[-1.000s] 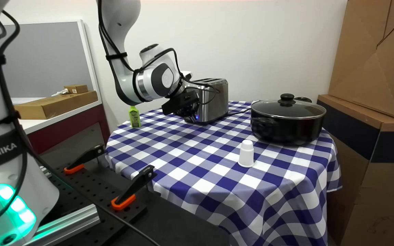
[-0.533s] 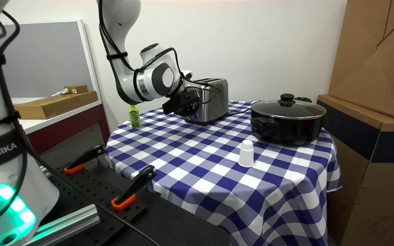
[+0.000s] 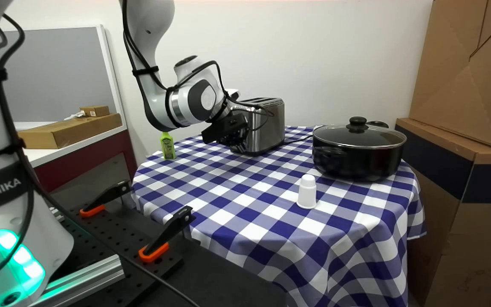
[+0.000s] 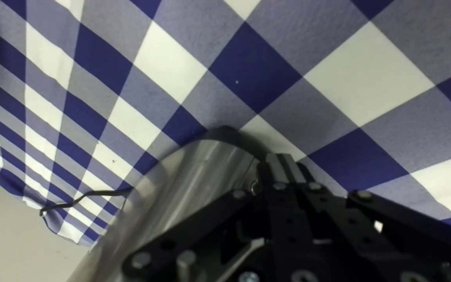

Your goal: Push the toaster lever up

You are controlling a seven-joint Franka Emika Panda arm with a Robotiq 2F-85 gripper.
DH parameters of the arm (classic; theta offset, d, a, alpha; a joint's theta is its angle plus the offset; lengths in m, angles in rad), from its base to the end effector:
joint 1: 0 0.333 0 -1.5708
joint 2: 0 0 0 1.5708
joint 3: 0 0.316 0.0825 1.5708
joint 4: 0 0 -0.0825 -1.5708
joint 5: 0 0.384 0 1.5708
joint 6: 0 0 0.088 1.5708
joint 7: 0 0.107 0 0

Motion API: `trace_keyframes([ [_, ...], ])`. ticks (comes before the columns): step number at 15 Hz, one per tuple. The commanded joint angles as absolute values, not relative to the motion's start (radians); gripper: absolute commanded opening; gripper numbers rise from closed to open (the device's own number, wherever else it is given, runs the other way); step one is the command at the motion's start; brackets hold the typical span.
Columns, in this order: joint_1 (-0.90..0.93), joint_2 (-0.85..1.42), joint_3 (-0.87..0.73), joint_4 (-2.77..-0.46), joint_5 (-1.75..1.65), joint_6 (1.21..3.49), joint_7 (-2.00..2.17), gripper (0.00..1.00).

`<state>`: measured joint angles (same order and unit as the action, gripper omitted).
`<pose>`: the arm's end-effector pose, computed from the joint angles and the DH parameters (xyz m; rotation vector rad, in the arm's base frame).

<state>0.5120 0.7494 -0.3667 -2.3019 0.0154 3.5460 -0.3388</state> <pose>0.5280 0.0673 0.1063 2.6433 0.8585 0.7367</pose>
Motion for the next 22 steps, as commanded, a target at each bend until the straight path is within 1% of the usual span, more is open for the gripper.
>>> trace_keyframes([
  [1, 0.491, 0.699, -0.343, -2.319, -0.009, 3.442, -0.363, 0.00],
  [6, 0.390, 0.522, -0.276, -2.383, -0.122, 3.213, -0.331, 0.00],
  [11, 0.225, 0.249, -0.172, -2.481, -0.170, 2.962, -0.287, 0.00],
  [14, 0.125, 0.092, -0.104, -2.525, -0.110, 2.807, -0.235, 0.00],
  [18, 0.051, -0.092, -0.081, -2.535, -0.034, 2.606, -0.140, 0.00],
  [22, 0.019, -0.239, -0.089, -2.520, 0.090, 2.380, -0.100, 0.00],
])
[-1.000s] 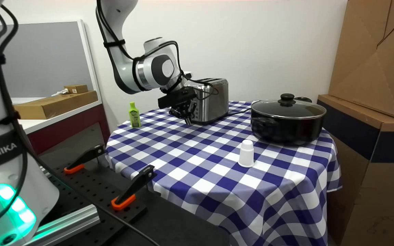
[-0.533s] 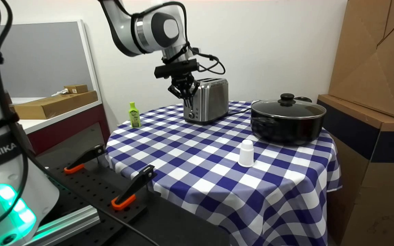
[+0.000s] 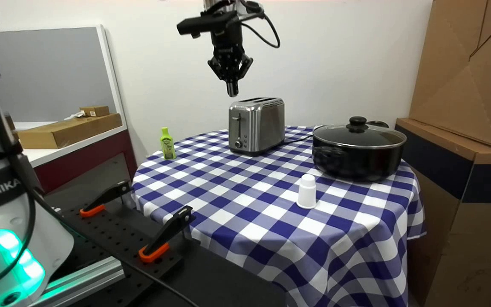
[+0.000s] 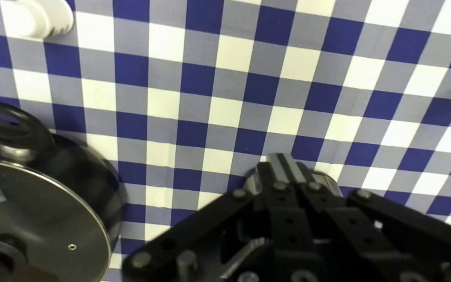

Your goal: Push the toaster lever up

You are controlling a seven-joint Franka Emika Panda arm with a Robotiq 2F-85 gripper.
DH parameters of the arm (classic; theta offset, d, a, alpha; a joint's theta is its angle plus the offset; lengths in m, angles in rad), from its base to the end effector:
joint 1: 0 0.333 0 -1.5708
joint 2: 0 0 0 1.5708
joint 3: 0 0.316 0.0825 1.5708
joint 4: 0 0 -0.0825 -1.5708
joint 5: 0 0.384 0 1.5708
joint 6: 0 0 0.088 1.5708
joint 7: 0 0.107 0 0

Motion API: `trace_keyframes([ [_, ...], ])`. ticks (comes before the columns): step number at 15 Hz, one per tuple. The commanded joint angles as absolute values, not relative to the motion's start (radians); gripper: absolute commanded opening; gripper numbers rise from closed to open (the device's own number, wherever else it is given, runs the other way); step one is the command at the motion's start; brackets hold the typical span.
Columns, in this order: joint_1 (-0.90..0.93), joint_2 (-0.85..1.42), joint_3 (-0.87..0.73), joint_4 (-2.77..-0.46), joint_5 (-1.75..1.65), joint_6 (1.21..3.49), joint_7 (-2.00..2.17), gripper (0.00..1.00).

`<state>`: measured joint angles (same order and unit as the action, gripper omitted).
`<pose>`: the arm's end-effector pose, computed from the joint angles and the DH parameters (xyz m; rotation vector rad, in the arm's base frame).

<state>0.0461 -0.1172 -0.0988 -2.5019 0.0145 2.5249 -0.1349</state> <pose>0.4701 -0.0247 0.3400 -3.1243 -0.1107 -0.2206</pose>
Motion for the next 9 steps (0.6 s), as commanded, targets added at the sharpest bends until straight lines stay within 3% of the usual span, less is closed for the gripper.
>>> trace_keyframes([
  [1, 0.011, -0.272, -0.091, -2.516, 0.105, 2.325, -0.086, 0.00],
  [6, -0.046, -0.410, -0.084, -2.530, 0.083, 2.154, 0.030, 0.00],
  [9, -0.043, -0.380, -0.090, -2.510, 0.097, 2.171, -0.004, 0.01],
])
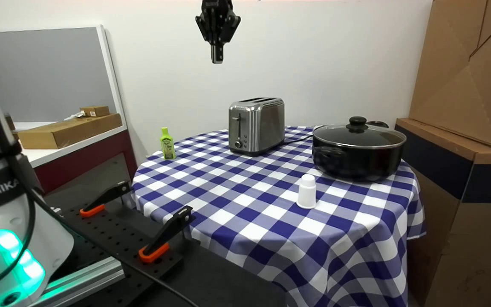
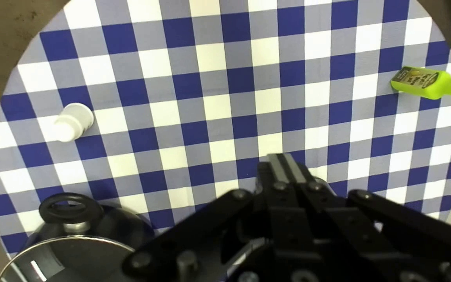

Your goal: Push the toaster lever up

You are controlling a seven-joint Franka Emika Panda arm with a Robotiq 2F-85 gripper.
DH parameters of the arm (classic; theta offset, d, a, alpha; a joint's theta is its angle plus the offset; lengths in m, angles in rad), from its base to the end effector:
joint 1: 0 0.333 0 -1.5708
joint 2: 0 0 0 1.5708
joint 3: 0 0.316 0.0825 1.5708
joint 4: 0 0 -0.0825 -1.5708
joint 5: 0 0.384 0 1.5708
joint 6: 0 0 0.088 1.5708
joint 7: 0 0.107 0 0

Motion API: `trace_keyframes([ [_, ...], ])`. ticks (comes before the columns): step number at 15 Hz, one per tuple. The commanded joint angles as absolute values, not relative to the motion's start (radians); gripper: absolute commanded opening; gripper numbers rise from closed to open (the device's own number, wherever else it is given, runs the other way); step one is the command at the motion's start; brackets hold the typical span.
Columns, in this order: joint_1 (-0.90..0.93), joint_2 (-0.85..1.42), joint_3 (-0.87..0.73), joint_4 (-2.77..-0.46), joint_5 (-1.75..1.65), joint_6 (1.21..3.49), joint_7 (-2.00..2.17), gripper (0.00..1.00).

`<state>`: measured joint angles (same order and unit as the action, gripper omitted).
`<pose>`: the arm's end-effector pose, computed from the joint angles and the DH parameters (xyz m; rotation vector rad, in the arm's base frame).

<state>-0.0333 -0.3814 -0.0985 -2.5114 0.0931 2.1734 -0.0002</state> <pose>0.4178 -0.0520 0.4196 -3.0173 0.2671 -0.0725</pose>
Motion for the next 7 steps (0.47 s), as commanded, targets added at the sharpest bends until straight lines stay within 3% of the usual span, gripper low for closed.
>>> trace_keyframes([
  [1, -0.045, -0.389, -0.090, -2.514, 0.097, 2.170, -0.002, 0.01],
  [7, -0.046, -0.392, -0.088, -2.525, 0.097, 2.170, 0.001, 0.01],
])
